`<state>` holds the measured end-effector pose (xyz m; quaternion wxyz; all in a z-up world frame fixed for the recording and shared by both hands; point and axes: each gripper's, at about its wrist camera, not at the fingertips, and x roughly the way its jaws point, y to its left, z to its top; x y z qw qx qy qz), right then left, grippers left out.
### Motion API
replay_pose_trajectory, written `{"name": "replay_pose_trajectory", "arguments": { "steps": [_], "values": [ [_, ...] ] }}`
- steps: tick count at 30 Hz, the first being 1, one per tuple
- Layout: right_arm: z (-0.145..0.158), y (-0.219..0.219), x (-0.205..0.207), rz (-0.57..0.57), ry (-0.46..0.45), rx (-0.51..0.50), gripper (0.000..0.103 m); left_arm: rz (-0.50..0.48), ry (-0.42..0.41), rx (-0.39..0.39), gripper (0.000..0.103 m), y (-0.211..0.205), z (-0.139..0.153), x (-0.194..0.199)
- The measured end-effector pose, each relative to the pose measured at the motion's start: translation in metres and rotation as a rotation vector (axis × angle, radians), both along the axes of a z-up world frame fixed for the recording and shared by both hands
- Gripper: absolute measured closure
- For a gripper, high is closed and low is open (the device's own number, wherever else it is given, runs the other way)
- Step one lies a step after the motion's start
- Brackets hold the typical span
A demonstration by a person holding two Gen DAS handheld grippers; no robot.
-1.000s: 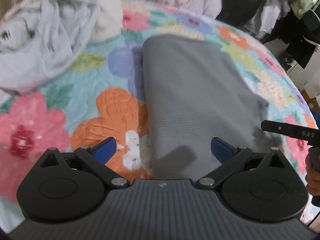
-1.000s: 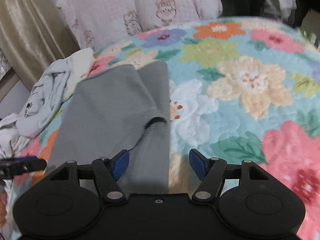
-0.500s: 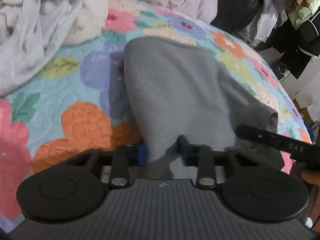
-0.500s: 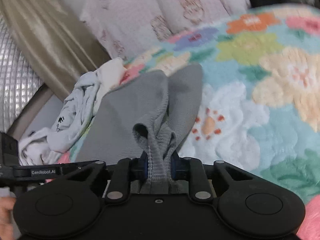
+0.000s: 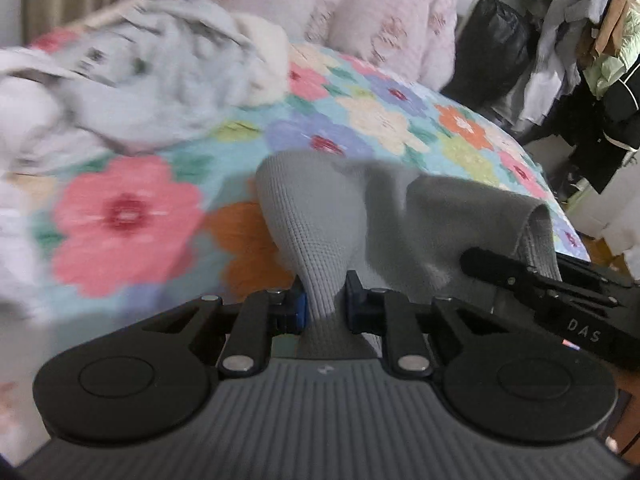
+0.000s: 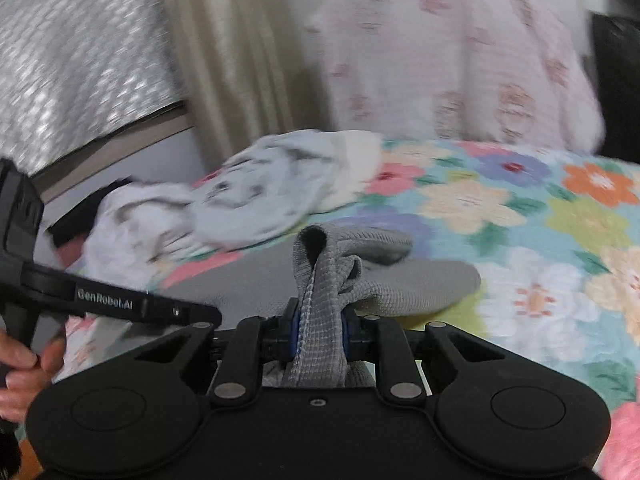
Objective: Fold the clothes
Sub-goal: 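Carry the folded shirt with the right gripper to the bed corner and release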
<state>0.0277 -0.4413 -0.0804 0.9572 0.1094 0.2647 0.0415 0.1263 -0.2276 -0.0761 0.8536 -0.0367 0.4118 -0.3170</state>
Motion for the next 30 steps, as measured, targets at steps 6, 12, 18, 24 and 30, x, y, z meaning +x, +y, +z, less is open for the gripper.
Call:
{"name": "replay_pose_trajectory", "arguments": {
  "steps": [6, 12, 18, 24, 30],
  "values": [
    [0.035, 0.085, 0.015, 0.159, -0.049, 0.018, 0.081, 0.123, -0.109, 0.003, 0.087, 0.094, 0.058, -0.022],
    [0.078, 0.196, 0.052, 0.416, -0.116, -0.013, 0.081, 0.356, -0.236, 0.002, 0.087, 0.218, 0.115, -0.055],
    [0.112, 0.329, 0.094, 0.716, -0.207, -0.119, 0.082, 0.622, -0.374, 0.119, 0.087, 0.310, 0.148, -0.072],
    [0.090, 0.410, 0.149, 0.834, -0.208, -0.085, 0.080, 0.836, -0.211, 0.114, 0.087, 0.394, 0.087, -0.052],
    [-0.021, 0.388, 0.199, 0.610, 0.185, 0.034, 0.072, 0.875, 0.308, -0.027, 0.087, 0.445, -0.052, -0.022]
  ]
}}
